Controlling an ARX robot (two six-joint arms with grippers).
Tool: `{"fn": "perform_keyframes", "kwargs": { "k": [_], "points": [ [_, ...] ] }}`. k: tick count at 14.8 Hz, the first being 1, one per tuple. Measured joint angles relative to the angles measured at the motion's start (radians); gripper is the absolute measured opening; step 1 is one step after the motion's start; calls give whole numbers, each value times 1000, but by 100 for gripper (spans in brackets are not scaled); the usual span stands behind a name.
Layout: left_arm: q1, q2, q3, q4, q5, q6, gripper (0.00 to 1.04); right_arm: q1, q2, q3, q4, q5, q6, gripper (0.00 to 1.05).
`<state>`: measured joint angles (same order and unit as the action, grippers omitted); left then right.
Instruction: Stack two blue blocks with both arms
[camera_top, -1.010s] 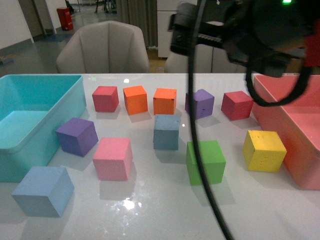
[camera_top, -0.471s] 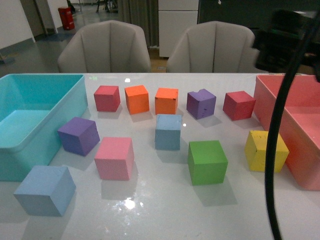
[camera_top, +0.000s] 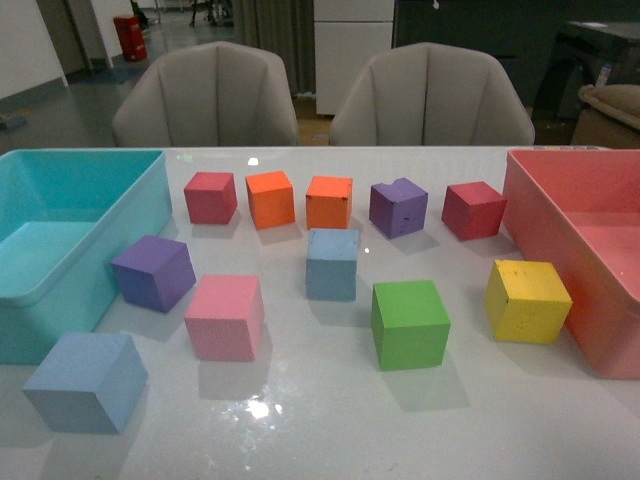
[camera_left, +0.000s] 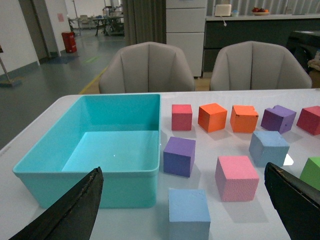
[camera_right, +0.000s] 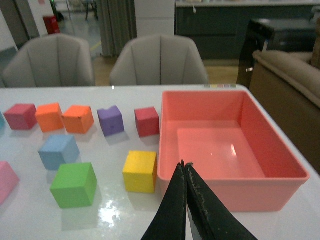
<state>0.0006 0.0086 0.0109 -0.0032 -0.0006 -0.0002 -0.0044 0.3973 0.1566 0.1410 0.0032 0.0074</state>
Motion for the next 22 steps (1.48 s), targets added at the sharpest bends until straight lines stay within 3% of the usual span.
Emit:
{"fn": "perform_keyframes", "kwargs": {
  "k": [1, 2, 15, 16, 22],
  "points": [
    [0, 0, 0, 0, 0, 0, 98, 4, -193, -5, -125, 0, -1, 2],
    [0, 0, 0, 0, 0, 0, 98, 4, -288, -17, -155, 0, -1, 2],
    [0, 0, 0, 0, 0, 0, 98, 4, -393, -145, -145, -1, -1, 2],
    [0, 0, 0, 0, 0, 0, 98, 4, -393, -145, -145, -1, -2, 6],
    [0, 0, 0, 0, 0, 0, 98, 4, -393, -145, -145, -1, -2, 85]
  ]
}}
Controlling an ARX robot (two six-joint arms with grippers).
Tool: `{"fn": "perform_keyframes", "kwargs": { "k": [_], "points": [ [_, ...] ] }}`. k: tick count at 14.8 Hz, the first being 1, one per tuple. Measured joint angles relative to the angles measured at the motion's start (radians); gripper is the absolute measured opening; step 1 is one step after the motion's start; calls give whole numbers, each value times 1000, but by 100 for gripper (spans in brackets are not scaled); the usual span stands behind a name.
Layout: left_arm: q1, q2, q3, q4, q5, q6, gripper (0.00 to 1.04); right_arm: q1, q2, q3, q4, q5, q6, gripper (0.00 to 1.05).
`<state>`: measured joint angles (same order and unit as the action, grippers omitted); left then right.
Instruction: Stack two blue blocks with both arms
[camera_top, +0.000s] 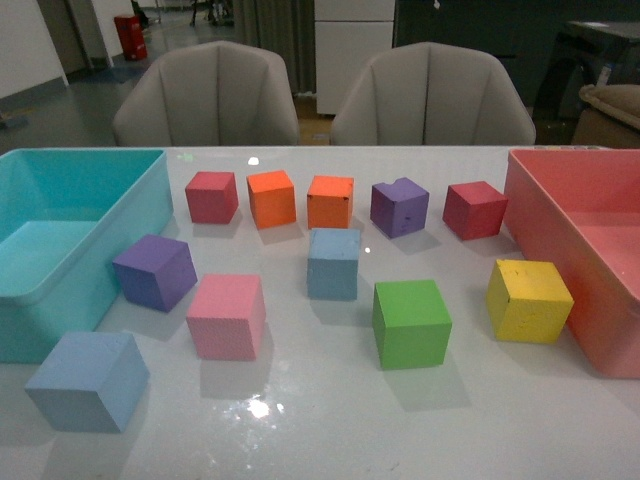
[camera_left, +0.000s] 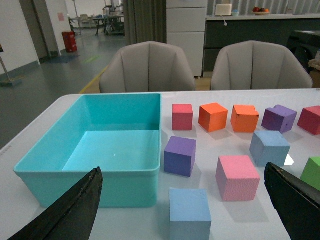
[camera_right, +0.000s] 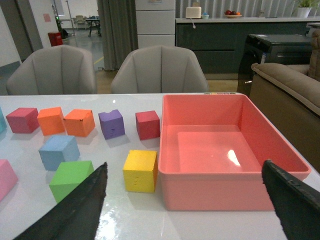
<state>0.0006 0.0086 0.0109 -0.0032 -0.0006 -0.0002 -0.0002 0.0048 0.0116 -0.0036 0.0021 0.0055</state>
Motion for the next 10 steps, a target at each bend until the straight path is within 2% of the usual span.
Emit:
{"fn": "perform_keyframes", "kwargs": {
  "k": [1, 10],
  "points": [
    [0, 0, 0, 0, 0, 0, 98, 0, 0, 0, 0, 0, 0, 99],
    [0, 0, 0, 0, 0, 0, 98, 0, 0, 0, 0, 0, 0, 98]
  ]
}}
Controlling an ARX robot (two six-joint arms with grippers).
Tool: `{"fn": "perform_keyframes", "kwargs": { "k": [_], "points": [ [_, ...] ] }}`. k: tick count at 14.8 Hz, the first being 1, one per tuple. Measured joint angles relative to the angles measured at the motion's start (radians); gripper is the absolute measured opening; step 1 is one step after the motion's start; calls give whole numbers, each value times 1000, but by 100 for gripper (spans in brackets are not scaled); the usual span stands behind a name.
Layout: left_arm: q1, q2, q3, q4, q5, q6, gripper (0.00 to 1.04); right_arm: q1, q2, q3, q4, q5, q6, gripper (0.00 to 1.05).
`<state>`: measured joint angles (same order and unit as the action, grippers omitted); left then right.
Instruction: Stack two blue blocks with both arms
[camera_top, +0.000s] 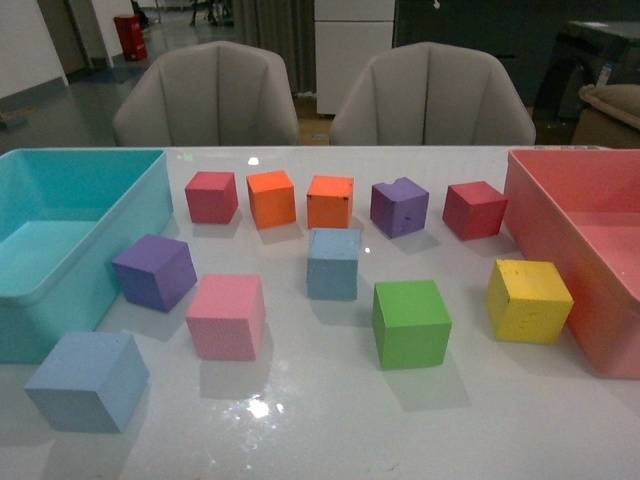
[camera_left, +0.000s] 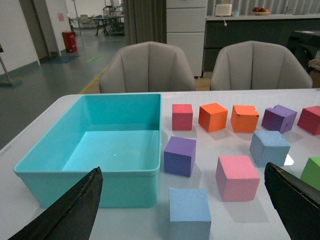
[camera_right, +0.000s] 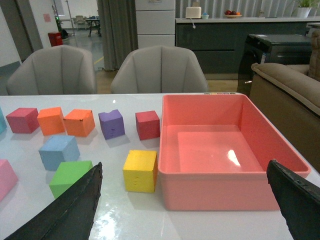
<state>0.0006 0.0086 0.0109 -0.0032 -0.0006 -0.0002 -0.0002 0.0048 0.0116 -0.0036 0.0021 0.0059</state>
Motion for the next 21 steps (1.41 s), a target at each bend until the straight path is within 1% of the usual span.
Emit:
{"fn": "perform_keyframes", "kwargs": {
  "k": [1, 2, 3, 5, 6, 7, 9, 10, 12, 13, 14, 18, 21],
  "points": [
    [-14, 14, 20, -80, -35, -11, 98, 0, 0, 0, 0, 0, 0, 98],
    [-51, 100, 74, -185, -98, -31, 98, 0, 0, 0, 0, 0, 0, 98],
    [-71, 143, 102, -156, -105, -31, 98, 0, 0, 0, 0, 0, 0, 98],
    [-100, 292, 167, 18, -112, -29, 98, 0, 0, 0, 0, 0, 0, 98],
    [-150, 425, 188, 123, -104, -27, 98, 0, 0, 0, 0, 0, 0, 98],
    [-202, 594, 205, 230, -95, -23, 98, 0, 0, 0, 0, 0, 0, 98],
    [-237, 964, 290, 405, -56, -42, 98, 0, 0, 0, 0, 0, 0, 98],
    [-234, 1133, 342, 439, -57, -55, 98, 0, 0, 0, 0, 0, 0, 98],
    [-198, 1388, 395, 405, -23, -80, 98, 0, 0, 0, 0, 0, 0, 98],
    [-182, 1455, 399, 390, -9, -81, 98, 0, 0, 0, 0, 0, 0, 98],
    [-167, 1489, 401, 369, 10, -87, 98, 0, 0, 0, 0, 0, 0, 98],
    [-135, 1543, 441, 404, 38, -100, 98, 0, 0, 0, 0, 0, 0, 98],
    [-103, 1619, 479, 449, -26, -79, 98, 0, 0, 0, 0, 0, 0, 98]
  ]
}}
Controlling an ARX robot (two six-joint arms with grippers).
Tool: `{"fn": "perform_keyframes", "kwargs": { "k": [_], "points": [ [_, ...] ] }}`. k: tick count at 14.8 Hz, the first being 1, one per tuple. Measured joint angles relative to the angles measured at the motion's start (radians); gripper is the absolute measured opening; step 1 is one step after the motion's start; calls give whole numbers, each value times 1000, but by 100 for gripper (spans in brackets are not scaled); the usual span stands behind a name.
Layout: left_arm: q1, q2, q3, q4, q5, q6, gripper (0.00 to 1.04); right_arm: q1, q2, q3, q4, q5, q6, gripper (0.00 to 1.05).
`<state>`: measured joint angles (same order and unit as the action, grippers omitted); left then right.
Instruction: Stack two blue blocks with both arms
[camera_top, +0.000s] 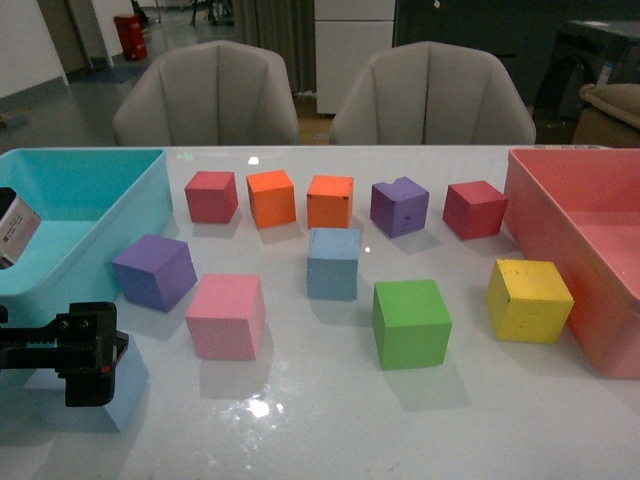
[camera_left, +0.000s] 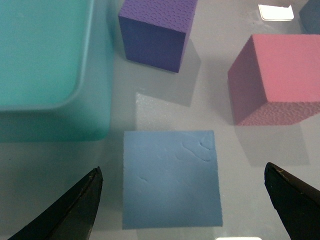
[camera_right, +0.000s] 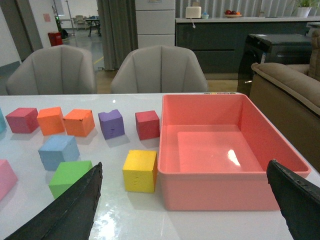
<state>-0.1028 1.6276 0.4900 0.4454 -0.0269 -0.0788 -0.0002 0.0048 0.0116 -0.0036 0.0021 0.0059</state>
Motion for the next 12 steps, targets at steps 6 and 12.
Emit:
{"fn": "perform_keyframes", "kwargs": {
  "k": [6, 12],
  "points": [
    [18, 106, 40, 29, -6, 12, 98, 0, 0, 0, 0, 0, 0, 98],
    [13, 260, 70, 87, -26, 16, 98, 0, 0, 0, 0, 0, 0, 98]
  ]
}}
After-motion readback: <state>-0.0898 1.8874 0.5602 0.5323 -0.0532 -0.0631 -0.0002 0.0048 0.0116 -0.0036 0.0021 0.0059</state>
